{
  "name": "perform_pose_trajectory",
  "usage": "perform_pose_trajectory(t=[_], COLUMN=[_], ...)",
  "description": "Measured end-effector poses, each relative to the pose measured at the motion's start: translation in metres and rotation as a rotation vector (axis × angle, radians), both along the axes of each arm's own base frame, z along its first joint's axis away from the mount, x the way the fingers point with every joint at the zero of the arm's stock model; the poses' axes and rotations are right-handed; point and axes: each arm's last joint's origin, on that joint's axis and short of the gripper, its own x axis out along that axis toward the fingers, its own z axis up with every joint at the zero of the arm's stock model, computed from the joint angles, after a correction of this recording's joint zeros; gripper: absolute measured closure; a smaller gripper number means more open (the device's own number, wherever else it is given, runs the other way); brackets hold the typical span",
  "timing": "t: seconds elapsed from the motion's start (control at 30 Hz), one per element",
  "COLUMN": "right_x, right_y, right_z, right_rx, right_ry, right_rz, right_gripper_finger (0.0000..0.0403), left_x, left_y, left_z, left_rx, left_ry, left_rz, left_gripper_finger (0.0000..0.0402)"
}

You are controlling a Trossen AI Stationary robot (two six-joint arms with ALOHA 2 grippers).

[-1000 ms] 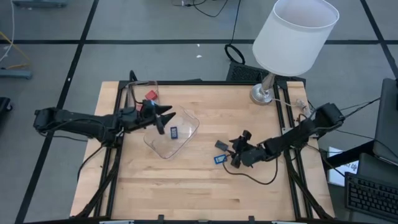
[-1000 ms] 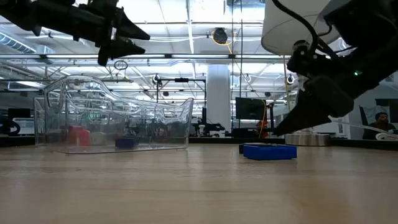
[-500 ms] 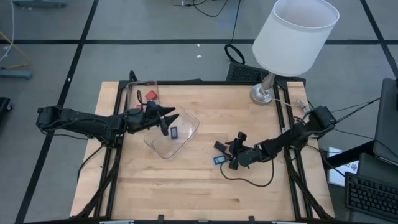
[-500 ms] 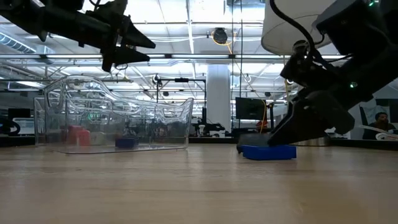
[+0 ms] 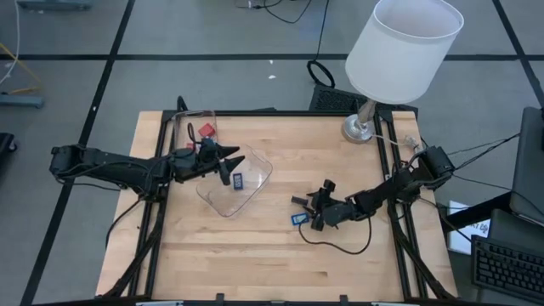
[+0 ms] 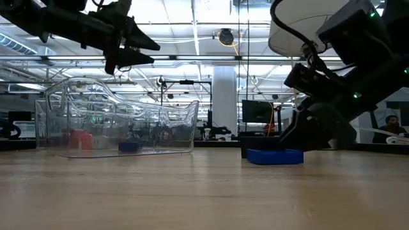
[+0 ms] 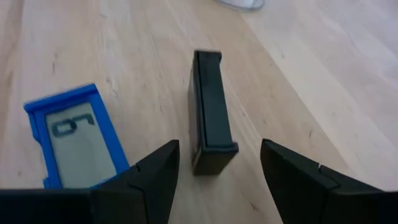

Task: Pick & Place Office items
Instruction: Put the black digital clock into the bottom transparent bin

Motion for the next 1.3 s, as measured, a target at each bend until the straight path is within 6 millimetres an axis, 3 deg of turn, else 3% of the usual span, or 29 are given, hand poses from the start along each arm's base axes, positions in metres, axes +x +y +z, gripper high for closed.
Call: perform_pose_trajectory(t=[0.53, 1.13, 1.3], right_x=[0.0021, 0.002, 0.0031], right_y=[0.0019, 0.0019, 0.0023], right_z=[0.0017, 0.0017, 0.0032], right_rx=[0.04, 0.016, -0.017], right_ry=[-0.017, -0.008, -0.013], right_rz=[0.039, 0.057, 0.086], right_gripper_finger=[0.0193, 0.0328, 0.0345], left_x=[-0.0001, -0.0001, -0.0001], left_y=[0.0, 0.0, 0.0], left_z=[-0.0006, -0.0008, -0.0007], left_rx=[0.0, 0.0, 0.0], left_ry=[0.007, 0.008, 0.008], left_rz=[0.0, 0.0, 0.0], left_gripper_finger=[0.0188, 0.0188, 0.0188])
